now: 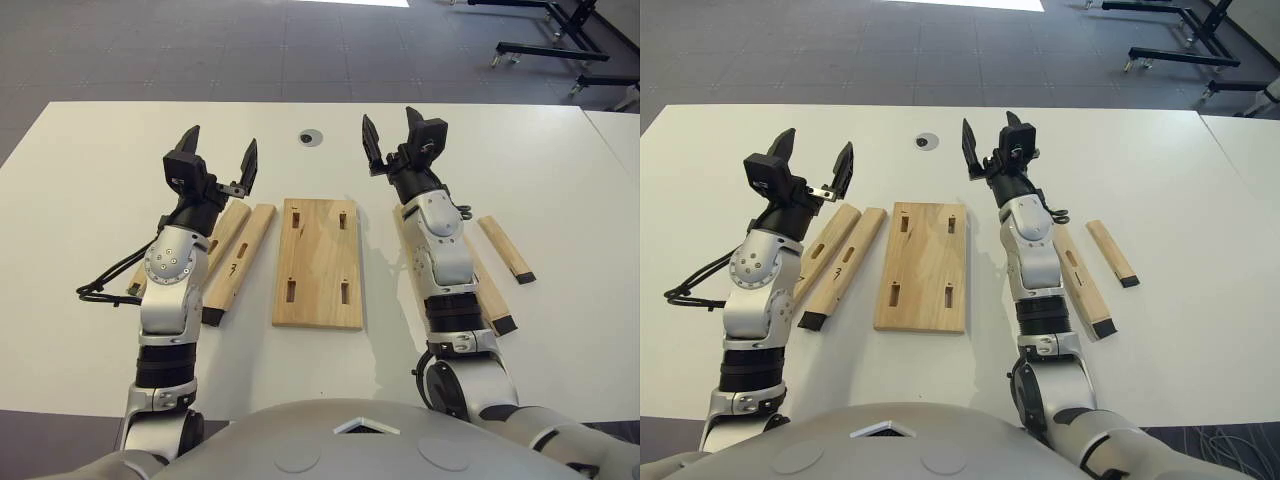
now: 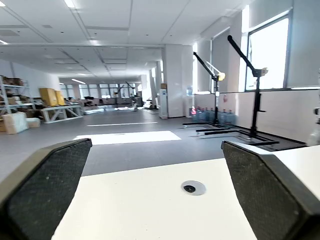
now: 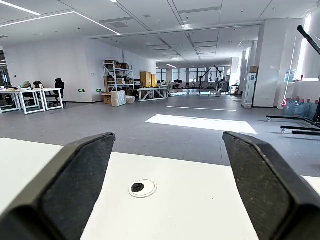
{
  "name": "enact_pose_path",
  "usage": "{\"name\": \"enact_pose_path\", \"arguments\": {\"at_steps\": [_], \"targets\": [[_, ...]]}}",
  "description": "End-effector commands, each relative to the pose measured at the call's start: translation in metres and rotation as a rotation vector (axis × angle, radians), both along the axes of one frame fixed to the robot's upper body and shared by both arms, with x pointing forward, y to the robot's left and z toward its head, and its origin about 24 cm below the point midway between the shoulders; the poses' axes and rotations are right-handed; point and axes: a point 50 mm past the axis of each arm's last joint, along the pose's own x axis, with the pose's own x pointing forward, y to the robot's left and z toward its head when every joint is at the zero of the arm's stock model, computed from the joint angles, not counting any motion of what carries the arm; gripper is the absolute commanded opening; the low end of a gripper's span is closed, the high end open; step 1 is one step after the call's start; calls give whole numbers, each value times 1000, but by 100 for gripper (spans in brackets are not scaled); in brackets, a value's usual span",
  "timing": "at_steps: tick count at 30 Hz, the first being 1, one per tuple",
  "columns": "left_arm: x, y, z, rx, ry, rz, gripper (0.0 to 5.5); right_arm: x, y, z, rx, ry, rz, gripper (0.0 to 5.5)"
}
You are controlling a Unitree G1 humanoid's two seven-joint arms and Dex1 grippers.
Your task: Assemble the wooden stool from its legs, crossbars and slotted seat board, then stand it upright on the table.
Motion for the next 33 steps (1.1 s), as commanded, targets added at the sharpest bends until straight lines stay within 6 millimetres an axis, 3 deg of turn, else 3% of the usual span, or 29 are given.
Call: {"name": "enact_pose_path", "arguments": {"at_steps": [1, 11, 20, 28, 33], "targets": [[6, -9, 3, 33, -29, 59, 475, 5, -5, 4, -24, -15, -32, 398], [4, -14, -3, 8, 45, -99, 475, 7, -3, 3, -6, -30, -67, 398], [5, -15, 1, -7, 19, -30, 475, 5, 0, 1, -11, -32, -54, 398], [13, -16, -8, 50, 66, 14, 475, 6, 2, 3, -21, -39, -47, 398], [19, -14, -11, 91, 69, 75, 475, 2, -4, 7, -53, -75, -133, 398]]}}
